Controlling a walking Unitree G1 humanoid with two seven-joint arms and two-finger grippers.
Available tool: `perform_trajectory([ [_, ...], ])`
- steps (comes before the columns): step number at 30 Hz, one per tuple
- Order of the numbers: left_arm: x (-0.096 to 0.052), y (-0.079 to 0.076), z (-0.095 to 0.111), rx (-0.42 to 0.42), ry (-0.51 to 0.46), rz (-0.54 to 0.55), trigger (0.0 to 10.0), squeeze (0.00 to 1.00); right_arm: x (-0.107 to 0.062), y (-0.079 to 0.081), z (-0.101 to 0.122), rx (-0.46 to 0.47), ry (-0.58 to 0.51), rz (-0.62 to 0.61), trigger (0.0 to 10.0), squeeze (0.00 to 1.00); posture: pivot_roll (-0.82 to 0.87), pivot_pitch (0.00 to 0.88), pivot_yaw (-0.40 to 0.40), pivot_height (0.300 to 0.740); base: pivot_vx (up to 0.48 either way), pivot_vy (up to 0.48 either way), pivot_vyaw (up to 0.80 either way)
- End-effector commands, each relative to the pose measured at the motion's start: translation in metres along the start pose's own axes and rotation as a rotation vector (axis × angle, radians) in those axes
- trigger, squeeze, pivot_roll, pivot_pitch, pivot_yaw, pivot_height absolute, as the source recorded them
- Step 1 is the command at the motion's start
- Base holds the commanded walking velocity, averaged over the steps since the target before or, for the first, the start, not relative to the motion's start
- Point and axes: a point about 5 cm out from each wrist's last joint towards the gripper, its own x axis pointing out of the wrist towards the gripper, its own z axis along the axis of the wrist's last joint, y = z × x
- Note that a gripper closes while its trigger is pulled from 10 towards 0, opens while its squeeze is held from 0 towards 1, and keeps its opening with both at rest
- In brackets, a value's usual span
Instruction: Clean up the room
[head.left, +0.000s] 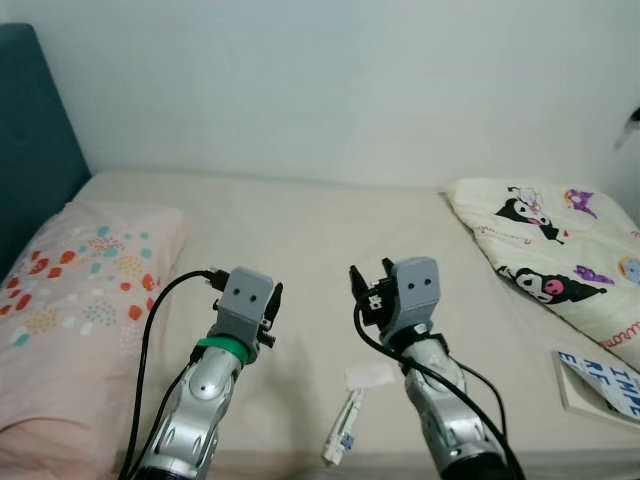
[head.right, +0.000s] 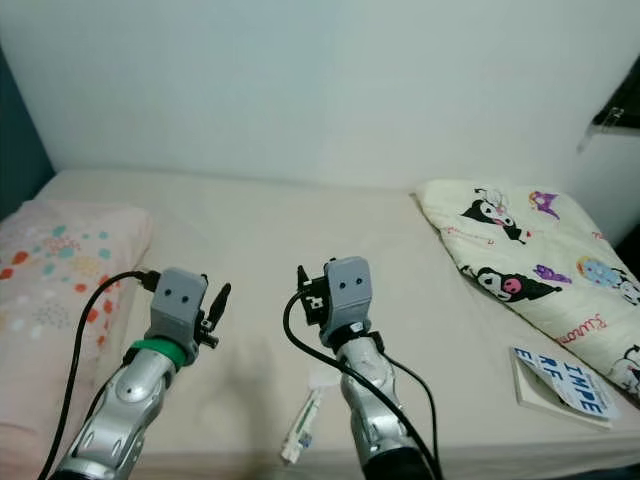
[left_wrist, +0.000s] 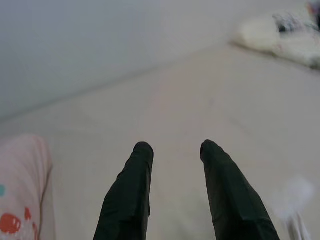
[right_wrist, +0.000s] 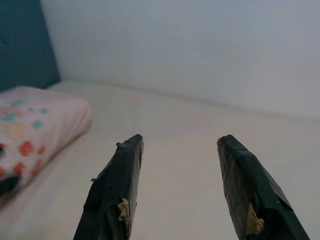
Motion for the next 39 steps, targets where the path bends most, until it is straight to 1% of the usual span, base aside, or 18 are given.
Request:
perform_trajectory([
  [1,-0.009,-0.004,-0.019,0.03,0.055,-0.045,10.0,0.0,-0.008,-0.004,-0.015,0.079,0.057,-0.031,10.0,0.0,-0.09,0.0,0.006,0.74,0.0,0.0,0.0],
  [2,-0.013,-0.001,-0.025,0.035,0.075,-0.045,10.0,0.0,-0.01,-0.003,-0.018,0.113,0.067,-0.031,10.0,0.0,-0.1,0.0,0.021,0.74,0.0,0.0,0.0],
  [3,-0.019,0.004,-0.035,0.016,0.113,-0.036,10.0,0.0,-0.011,-0.001,-0.022,0.154,0.082,-0.031,10.0,0.0,-0.1,0.0,0.033,0.74,0.0,0.0,0.0],
  [4,-0.023,0.008,-0.042,-0.001,0.142,-0.026,10.0,0.0,-0.012,0.0,-0.025,0.176,0.09,-0.03,10.0,0.0,-0.1,0.0,0.037,0.74,0.0,0.0,0.0],
  [6,-0.028,0.012,-0.051,-0.005,0.176,-0.016,10.0,0.0,-0.013,0.005,-0.027,0.183,0.092,-0.016,10.0,0.0,-0.11,0.0,0.051,0.74,0.0,0.0,0.0],
  [8,-0.028,0.012,-0.052,0.01,0.182,-0.026,10.0,0.0,-0.012,0.009,-0.026,0.175,0.082,-0.003,10.0,0.0,-0.11,0.0,0.058,0.74,0.0,0.0,0.0],
  [10,-0.027,0.011,-0.053,0.011,0.191,-0.038,10.0,0.0,-0.011,0.01,-0.024,0.181,0.071,-0.008,10.0,0.0,-0.12,0.0,0.064,0.74,0.0,0.0,0.0],
  [15,-0.021,0.006,-0.047,0.017,0.173,-0.077,10.0,0.0,-0.01,0.005,-0.024,0.142,0.071,-0.039,10.0,0.0,-0.12,0.0,0.073,0.74,0.0,0.0,0.0],
  [17,-0.015,0.001,-0.043,0.019,0.146,-0.074,10.0,0.0,-0.012,0.003,-0.026,0.074,0.081,-0.048,10.0,0.0,-0.13,0.0,0.076,0.73,0.0,0.0,0.0],
  [19,-0.012,-0.004,-0.039,0.009,0.131,-0.08,10.0,0.0,-0.014,0.002,-0.027,0.052,0.081,-0.051,10.0,0.0,-0.14,0.0,0.077,0.72,0.0,0.0,0.0],
  [21,-0.01,-0.009,-0.036,-0.003,0.119,-0.09,10.0,0.0,-0.016,0.0,-0.028,0.06,0.084,-0.059,10.0,0.0,-0.14,0.0,0.078,0.705,0.0,0.0,0.0],
  [27,-0.006,-0.013,-0.033,-0.018,0.107,-0.097,10.0,0.0,-0.019,-0.005,-0.028,0.062,0.083,-0.081,10.0,0.0,-0.15,0.0,0.083,0.675,0.0,0.0,0.0],
  [32,-0.002,-0.012,-0.027,-0.031,0.093,-0.093,10.0,0.0,-0.02,-0.007,-0.028,0.056,0.08,-0.093,10.0,0.0,-0.15,0.0,0.086,0.655,0.0,0.0,0.0],
  [33,-0.001,-0.011,-0.026,-0.031,0.088,-0.092,10.0,0.0,-0.021,-0.007,-0.028,0.051,0.079,-0.098,10.0,0.0,-0.15,0.0,0.088,0.64,0.0,0.0,0.0],
  [36,-0.001,-0.011,-0.026,-0.031,0.087,-0.092,10.0,0.0,-0.021,-0.007,-0.028,0.051,0.079,-0.099,10.0,0.0,-0.15,0.0,0.09,0.635,0.0,0.0,0.0],
  [39,-0.001,-0.011,-0.025,-0.028,0.084,-0.093,10.0,0.0,-0.021,-0.006,-0.028,0.056,0.078,-0.102,10.0,0.0,-0.15,0.012,0.093,0.62,0.0,0.0,0.0],
])
